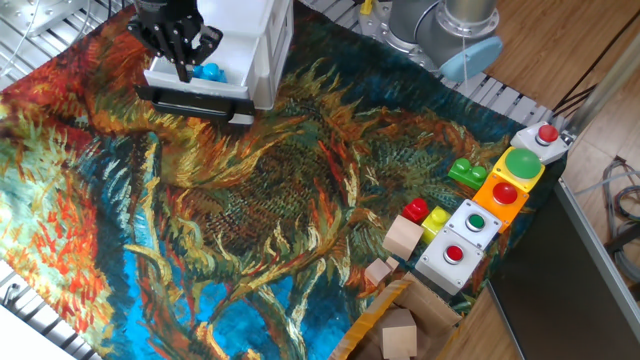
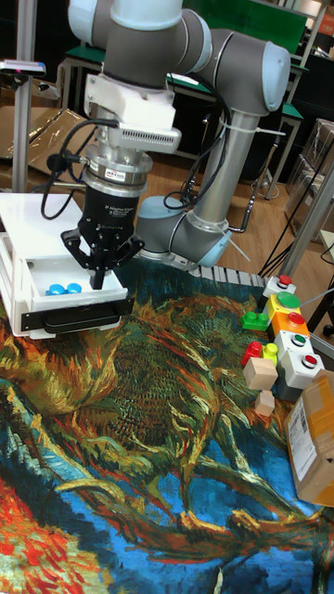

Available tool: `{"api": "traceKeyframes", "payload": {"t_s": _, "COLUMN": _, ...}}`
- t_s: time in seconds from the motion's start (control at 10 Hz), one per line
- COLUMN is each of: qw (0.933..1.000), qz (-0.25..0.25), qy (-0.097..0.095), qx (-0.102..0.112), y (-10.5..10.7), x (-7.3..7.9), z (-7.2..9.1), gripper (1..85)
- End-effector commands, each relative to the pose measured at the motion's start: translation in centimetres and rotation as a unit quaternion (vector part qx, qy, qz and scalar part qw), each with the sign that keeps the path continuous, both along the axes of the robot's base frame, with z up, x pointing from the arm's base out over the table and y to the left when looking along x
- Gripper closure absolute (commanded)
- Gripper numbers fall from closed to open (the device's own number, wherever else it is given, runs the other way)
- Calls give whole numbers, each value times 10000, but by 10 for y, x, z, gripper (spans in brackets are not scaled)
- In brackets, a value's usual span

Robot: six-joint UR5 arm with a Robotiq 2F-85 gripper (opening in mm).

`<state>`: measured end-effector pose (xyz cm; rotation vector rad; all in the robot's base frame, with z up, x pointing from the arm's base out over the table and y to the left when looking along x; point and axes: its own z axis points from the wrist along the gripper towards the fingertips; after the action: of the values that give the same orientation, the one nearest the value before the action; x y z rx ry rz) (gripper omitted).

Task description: Put things in the drawer

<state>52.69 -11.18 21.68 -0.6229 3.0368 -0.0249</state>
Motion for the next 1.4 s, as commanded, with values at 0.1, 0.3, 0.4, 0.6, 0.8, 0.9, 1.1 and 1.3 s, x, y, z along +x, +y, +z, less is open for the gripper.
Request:
{"api": "traceKeyframes", "payload": {"t_s": 0.1, "qw": 9998, "qz": -61, "qy": -84, "qx": 141, "y": 7, "x": 28, "z": -26, "gripper": 843}}
{"api": "traceKeyframes", "payload": {"t_s": 0.3, "qw": 9997, "qz": -99, "qy": 1, "qx": 226, "y": 11, "x": 24, "z": -27, "gripper": 843}}
{"api": "traceKeyframes", "payload": {"t_s": 0.4, "qw": 9995, "qz": -107, "qy": 25, "qx": 288, "y": 14, "x": 23, "z": -27, "gripper": 843}}
{"api": "traceKeyframes", "payload": {"t_s": 0.6, "qw": 9992, "qz": -130, "qy": -12, "qx": 389, "y": 17, "x": 22, "z": -30, "gripper": 843}}
{"api": "traceKeyframes", "payload": {"t_s": 0.8, "qw": 9989, "qz": -138, "qy": -19, "qx": 458, "y": 13, "x": 15, "z": -39, "gripper": 843}}
{"api": "traceKeyframes", "payload": {"t_s": 0.9, "qw": 9988, "qz": -131, "qy": -50, "qx": 466, "y": 9, "x": 11, "z": -45, "gripper": 843}}
{"api": "traceKeyframes", "payload": {"t_s": 1.1, "qw": 9991, "qz": -183, "qy": 12, "qx": 391, "y": 4, "x": -2, "z": -46, "gripper": 843}}
{"api": "traceKeyframes", "payload": {"t_s": 1.3, "qw": 9991, "qz": -206, "qy": 35, "qx": 369, "y": 2, "x": -14, "z": -44, "gripper": 843}}
